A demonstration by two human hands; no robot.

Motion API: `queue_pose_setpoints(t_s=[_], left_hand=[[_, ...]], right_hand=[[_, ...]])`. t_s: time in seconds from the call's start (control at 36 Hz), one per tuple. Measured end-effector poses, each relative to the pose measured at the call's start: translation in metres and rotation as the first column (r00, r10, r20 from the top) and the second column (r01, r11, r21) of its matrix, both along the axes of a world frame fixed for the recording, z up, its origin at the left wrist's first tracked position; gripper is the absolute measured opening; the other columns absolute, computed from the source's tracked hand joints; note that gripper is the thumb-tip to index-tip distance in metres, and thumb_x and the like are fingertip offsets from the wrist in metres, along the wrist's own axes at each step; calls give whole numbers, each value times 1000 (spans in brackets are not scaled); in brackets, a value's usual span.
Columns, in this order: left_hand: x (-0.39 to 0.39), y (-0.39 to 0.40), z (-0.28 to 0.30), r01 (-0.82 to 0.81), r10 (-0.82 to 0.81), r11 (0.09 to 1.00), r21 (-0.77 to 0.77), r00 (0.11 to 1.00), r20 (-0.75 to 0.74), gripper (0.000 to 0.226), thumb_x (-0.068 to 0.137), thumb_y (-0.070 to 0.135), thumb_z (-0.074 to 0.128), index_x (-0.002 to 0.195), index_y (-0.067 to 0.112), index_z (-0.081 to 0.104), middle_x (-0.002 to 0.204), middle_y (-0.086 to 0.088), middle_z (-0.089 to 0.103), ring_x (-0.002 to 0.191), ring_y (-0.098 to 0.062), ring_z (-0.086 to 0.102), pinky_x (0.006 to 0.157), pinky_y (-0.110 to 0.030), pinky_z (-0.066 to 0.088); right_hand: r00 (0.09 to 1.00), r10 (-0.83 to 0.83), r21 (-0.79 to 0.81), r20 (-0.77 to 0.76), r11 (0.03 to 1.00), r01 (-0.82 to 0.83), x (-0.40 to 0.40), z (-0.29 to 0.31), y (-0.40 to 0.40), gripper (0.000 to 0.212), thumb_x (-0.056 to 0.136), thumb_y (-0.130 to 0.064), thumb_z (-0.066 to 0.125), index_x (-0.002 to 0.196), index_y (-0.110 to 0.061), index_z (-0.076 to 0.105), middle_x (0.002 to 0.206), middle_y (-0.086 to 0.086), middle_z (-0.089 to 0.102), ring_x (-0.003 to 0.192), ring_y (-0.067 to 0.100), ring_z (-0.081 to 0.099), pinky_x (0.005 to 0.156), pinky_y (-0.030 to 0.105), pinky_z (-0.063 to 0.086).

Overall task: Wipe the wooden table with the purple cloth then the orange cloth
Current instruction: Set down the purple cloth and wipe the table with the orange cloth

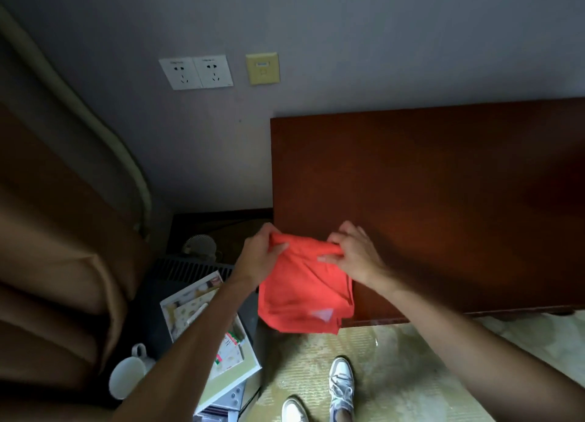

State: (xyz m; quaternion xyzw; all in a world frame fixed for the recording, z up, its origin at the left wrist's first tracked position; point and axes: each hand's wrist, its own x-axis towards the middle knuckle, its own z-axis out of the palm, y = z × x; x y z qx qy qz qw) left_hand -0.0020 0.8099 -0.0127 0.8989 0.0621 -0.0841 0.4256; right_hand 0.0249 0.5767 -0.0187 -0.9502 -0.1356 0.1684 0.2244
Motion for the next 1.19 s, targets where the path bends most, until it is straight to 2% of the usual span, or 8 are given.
queue_pose_setpoints(t_s=[0.11, 0.33, 0.44, 0.5, 0.64, 0.81, 0.97, 1.19], left_hand=[[0, 5, 54, 114, -90, 990, -84, 965, 248, 16, 92, 17, 68, 102, 20, 56, 89, -2, 67, 86, -22, 67, 76, -33, 52], [-41, 5, 36, 309, -393, 914, 263, 832, 392, 34, 89, 7, 65, 118, 18, 54, 120, 1, 66, 102, -23, 68, 84, -37, 54], [-83, 2, -30, 429, -533, 816, 388, 819, 215, 38, 94, 21, 59, 132, 24, 52, 142, 0, 58, 118, -19, 65, 99, -26, 49], [-102, 4, -53, 472, -560, 792, 388, 815, 152, 50, 98, 31, 58, 146, 25, 47, 160, 6, 38, 139, -10, 47, 112, -25, 41], [-104, 11, -54, 382, -502, 840, 386, 818, 282, 31, 96, 29, 60, 127, 25, 61, 141, 8, 53, 121, -11, 59, 104, -35, 48], [-88, 32, -48, 42, -112, 978, 203, 931, 349, 29, 97, 32, 48, 116, 19, 65, 119, 4, 51, 98, -11, 63, 78, -34, 55], [-87, 39, -60, -76, 55, 995, 60, 956, 289, 20, 98, 9, 59, 114, 19, 64, 118, 3, 48, 95, 1, 64, 78, -42, 58], [-76, 29, -64, 7, -18, 999, 40, 955, 295, 29, 97, 31, 43, 118, 22, 60, 117, 9, 47, 97, 0, 63, 78, -41, 58]], right_hand=[[989, 45, 268, 140, 960, -82, 11, 55, -13, 24, 88, -30, 80, 102, -18, 64, 117, -7, 55, 102, 17, 61, 91, 36, 48], [888, 253, 39, 385, 956, -289, -7, 49, -28, 33, 79, -10, 83, 100, -20, 59, 125, 1, 67, 111, 25, 65, 87, 40, 52], [893, 437, -220, 109, 886, -407, -39, 2, -30, 18, 94, -39, 65, 105, -25, 63, 129, -4, 63, 117, 24, 61, 98, 39, 43], [896, 424, -256, 134, 888, -382, -51, -11, -29, 36, 94, -60, 48, 100, -29, 66, 128, -6, 64, 114, 20, 61, 98, 39, 45], [829, 286, -112, 481, 958, -265, -32, -16, 6, 43, 100, -49, 43, 115, -16, 66, 110, 4, 67, 96, 27, 64, 82, 42, 54], [856, 396, -252, 332, 912, -324, -10, -67, 44, 64, 104, -64, 28, 157, -29, 39, 168, 1, 31, 157, 26, 22, 125, 57, 20], [833, 421, -254, 358, 903, -347, -61, -72, 40, 74, 101, -71, 29, 163, -32, 25, 173, 0, 14, 160, 28, 9, 123, 63, 16], [639, 701, -302, 315, 713, -633, -72, -76, 15, 79, 97, -76, 38, 164, -39, 17, 174, -4, 5, 161, 23, 1, 125, 61, 13]])
